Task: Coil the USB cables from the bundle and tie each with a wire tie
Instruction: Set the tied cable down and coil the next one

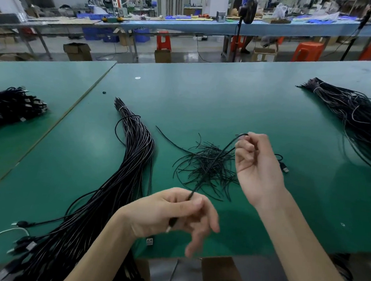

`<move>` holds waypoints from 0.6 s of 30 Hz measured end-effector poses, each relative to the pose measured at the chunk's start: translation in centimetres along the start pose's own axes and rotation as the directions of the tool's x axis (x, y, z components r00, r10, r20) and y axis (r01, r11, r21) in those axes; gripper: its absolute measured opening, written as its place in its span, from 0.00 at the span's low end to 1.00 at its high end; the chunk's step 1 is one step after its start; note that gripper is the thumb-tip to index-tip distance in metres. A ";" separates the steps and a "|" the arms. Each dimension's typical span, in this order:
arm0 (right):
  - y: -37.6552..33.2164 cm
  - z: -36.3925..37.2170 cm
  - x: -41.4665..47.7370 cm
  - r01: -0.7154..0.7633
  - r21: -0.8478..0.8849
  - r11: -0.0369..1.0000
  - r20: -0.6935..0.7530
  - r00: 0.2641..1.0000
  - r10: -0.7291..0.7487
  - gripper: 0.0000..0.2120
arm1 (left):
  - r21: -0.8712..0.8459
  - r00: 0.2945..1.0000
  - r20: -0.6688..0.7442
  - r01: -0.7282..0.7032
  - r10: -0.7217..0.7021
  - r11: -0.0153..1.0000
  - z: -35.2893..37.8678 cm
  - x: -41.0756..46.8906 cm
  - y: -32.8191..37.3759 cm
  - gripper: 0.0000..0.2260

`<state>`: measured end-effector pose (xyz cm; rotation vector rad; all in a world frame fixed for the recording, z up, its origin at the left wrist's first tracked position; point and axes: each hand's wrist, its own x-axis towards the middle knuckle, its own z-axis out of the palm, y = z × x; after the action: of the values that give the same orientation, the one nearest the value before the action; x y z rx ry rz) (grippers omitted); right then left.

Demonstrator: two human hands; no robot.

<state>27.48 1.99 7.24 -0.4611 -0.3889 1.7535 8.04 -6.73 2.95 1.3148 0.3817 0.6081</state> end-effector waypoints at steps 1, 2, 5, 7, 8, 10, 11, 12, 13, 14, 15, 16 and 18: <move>-0.2 0.1 0.5 0.022 -0.004 1.000 -0.017 1.000 -0.022 0.11 | -0.049 0.999 -0.032 -0.008 0.006 0.999 -0.4 -0.4 0.2 0.15; -0.4 0.0 1.0 0.042 -0.020 0.999 -0.036 0.998 -0.043 0.11 | -0.121 0.997 -0.078 -0.017 0.008 0.993 -0.9 -0.9 0.3 0.14; -0.5 -1.3 2.0 0.073 -0.144 0.987 -0.105 0.990 -0.089 0.10 | -0.336 0.966 -0.258 -0.115 0.026 0.935 -3.5 -1.8 1.1 0.14; 0.1 -2.9 2.2 0.065 -0.366 0.928 -0.131 0.984 -0.120 0.07 | -0.347 0.901 -0.432 -0.193 0.026 0.918 -5.3 -1.6 1.5 0.14; 0.6 -3.7 2.1 0.057 -0.504 0.862 -0.122 0.983 -0.136 0.05 | -0.320 0.853 -0.522 -0.223 0.025 0.921 -6.1 -1.3 1.6 0.14; 1.7 -5.1 1.6 0.064 -0.766 0.639 -0.049 0.986 -0.157 0.03 | -0.317 0.758 -0.652 -0.299 0.022 0.900 -7.3 -0.3 1.5 0.13; 2.3 -5.6 1.2 0.093 -0.855 0.510 0.018 0.988 -0.151 0.03 | -0.355 0.725 -0.688 -0.353 0.014 0.866 -7.8 0.4 1.3 0.12; 2.9 -6.0 0.8 0.138 -0.911 0.389 0.095 0.987 -0.127 0.04 | -0.397 0.703 -0.711 -0.406 0.003 0.823 -8.1 1.0 1.1 0.11; 3.6 -6.2 0.4 0.184 -0.941 0.283 0.165 0.982 -0.090 0.07 | -0.431 0.689 -0.724 -0.448 -0.005 0.783 -8.4 1.6 0.8 0.11; 4.2 -6.4 0.0 0.219 -0.954 0.205 0.213 0.976 -0.052 0.09 | -0.450 0.680 -0.733 -0.479 -0.007 0.754 -8.6 2.1 0.4 0.11; 4.7 -6.5 -0.4 0.237 -0.958 0.159 0.236 0.971 -0.022 0.10 | -0.458 0.672 -0.740 -0.503 -0.001 0.733 -8.7 2.4 0.0 0.11; 5.0 -6.7 -0.7 0.241 -0.961 0.136 0.242 0.970 -0.007 0.10 | -0.462 0.668 -0.744 -0.525 0.009 0.714 -8.9 2.6 -0.3 0.12; 5.3 -6.9 -1.0 0.219 -0.966 0.138 0.220 0.975 -0.005 0.09 | -0.489 0.674 -0.738 -0.564 0.029 0.665 -9.1 2.5 -0.7 0.13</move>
<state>26.72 -0.08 -1.23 -1.2003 -1.7590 1.1050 4.82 1.75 0.37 0.3548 0.4490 1.4175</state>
